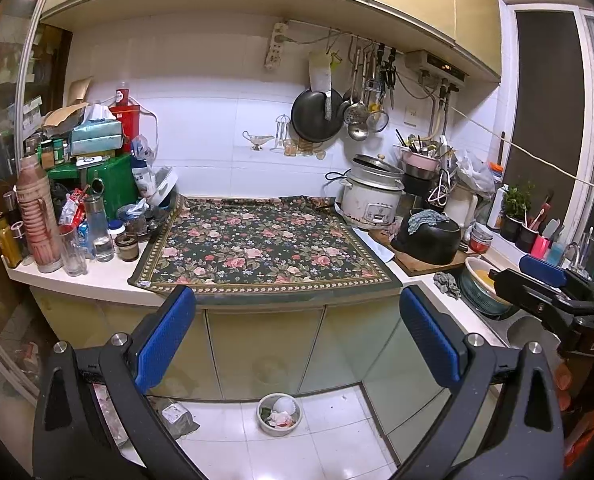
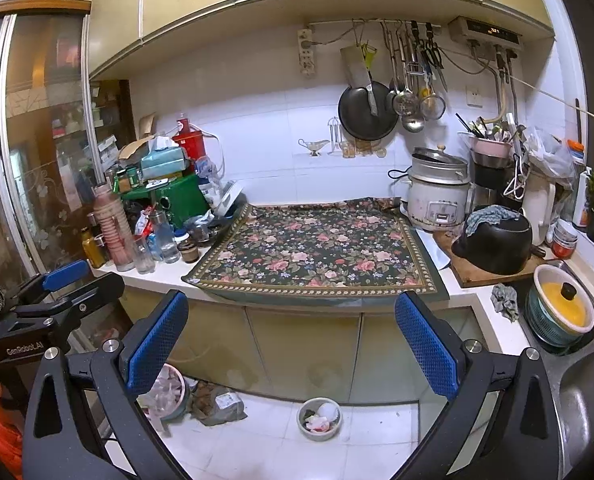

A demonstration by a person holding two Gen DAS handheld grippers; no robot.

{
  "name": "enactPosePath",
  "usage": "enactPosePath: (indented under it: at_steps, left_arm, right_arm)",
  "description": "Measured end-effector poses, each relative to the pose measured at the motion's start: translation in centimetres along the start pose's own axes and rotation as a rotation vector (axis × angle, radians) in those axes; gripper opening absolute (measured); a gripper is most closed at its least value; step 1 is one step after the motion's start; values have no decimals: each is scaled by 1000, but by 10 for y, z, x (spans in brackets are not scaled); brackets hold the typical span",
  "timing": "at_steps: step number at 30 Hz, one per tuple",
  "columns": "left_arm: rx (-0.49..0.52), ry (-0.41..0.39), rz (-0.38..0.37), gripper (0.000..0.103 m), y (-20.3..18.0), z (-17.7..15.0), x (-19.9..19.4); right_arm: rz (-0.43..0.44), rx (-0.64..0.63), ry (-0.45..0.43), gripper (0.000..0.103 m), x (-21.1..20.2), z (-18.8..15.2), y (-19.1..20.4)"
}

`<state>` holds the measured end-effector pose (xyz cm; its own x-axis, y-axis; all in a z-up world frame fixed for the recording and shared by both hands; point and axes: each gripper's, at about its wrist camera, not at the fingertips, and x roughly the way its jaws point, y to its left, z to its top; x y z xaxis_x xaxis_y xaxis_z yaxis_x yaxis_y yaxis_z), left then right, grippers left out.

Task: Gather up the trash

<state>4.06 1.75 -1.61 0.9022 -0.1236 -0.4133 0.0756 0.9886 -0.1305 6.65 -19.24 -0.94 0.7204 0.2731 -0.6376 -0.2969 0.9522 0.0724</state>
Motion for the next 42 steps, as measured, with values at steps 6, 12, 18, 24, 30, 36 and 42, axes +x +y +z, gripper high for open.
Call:
enactPosePath:
  at_steps: [6, 12, 18, 24, 30, 36, 42]
  left_arm:
    - [0, 0, 1, 102, -1, 1, 0]
    - [-4, 2, -2, 102, -3, 1, 2]
    - [-5, -2, -8, 102, -1, 1, 8]
    - [-1, -13, -11, 102, -1, 1, 10]
    - [1, 1, -30, 102, -1, 2, 16]
    - [13, 13, -52, 102, 2, 2, 22]
    - [24, 20, -52, 102, 8, 5, 34]
  right_arm:
    - [2, 3, 4, 103, 1, 1, -1]
    - [1, 4, 6, 103, 2, 1, 0]
    - [1, 5, 6, 103, 2, 1, 0]
    - [-5, 12, 8, 103, 5, -1, 2]
    - [-14, 18, 9, 103, 8, -3, 4]
    - [-30, 27, 17, 103, 15, -2, 9]
    - [-40, 34, 23, 103, 27, -2, 15]
